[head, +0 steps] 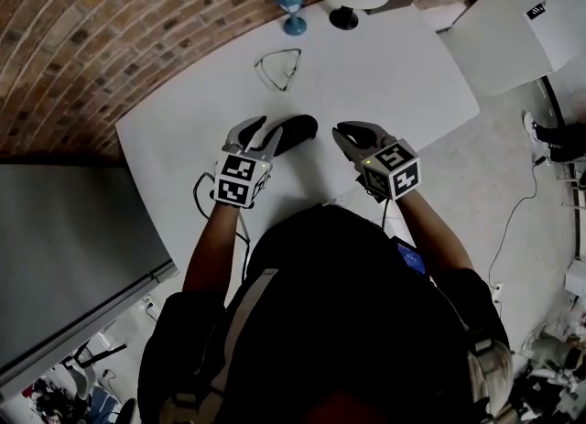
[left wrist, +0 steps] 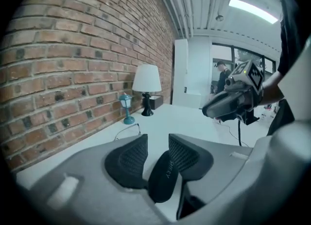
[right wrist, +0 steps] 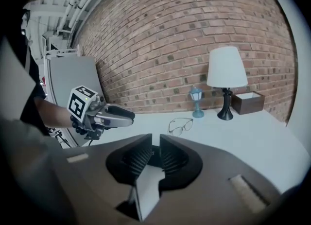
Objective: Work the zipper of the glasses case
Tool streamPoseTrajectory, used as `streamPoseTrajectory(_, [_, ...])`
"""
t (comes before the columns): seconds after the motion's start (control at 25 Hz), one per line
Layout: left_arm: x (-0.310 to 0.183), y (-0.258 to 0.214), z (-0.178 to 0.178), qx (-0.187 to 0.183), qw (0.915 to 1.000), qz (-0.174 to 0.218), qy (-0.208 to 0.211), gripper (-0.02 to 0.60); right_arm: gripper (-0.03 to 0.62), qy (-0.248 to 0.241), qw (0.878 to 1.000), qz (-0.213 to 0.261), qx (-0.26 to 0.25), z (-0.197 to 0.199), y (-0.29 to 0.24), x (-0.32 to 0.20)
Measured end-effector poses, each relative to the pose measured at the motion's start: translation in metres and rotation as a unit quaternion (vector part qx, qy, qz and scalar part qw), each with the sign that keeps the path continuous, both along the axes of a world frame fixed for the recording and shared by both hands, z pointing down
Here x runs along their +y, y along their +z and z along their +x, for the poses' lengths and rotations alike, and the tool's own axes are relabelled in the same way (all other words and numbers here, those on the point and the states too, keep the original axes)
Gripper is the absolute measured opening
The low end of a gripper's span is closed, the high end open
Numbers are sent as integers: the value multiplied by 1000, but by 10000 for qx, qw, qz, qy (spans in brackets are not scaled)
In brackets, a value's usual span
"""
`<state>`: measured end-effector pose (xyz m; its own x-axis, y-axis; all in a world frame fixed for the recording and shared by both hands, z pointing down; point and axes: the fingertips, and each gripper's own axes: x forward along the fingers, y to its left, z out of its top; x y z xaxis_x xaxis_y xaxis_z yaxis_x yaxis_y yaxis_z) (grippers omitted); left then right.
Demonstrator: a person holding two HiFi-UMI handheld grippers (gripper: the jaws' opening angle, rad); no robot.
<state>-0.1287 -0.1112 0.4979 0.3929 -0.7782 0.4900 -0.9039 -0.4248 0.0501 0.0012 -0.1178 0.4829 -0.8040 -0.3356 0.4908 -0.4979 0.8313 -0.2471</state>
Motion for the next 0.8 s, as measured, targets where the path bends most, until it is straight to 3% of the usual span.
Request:
streamPoseTrajectory(0.2, [2, -38, -21, 313, 9969, 494, -529, 78, 24, 235, 9984, 471, -226, 3, -17, -20])
streamPoseTrajectory(0.4, [13, -62, -37, 377, 9910, 916, -901, 14, 4, 325, 9950, 837, -442, 6, -32, -31])
streamPoseTrajectory(0.64, [28, -83, -57, 289, 9831, 1272, -1284, 7, 3, 458, 9871, 1375, -686, 9, -52, -39])
streamPoseTrajectory(0.8, [35, -89, -63, 285, 9797, 1384, -1421, 8, 3, 570, 9844, 1460, -800, 10, -59, -43])
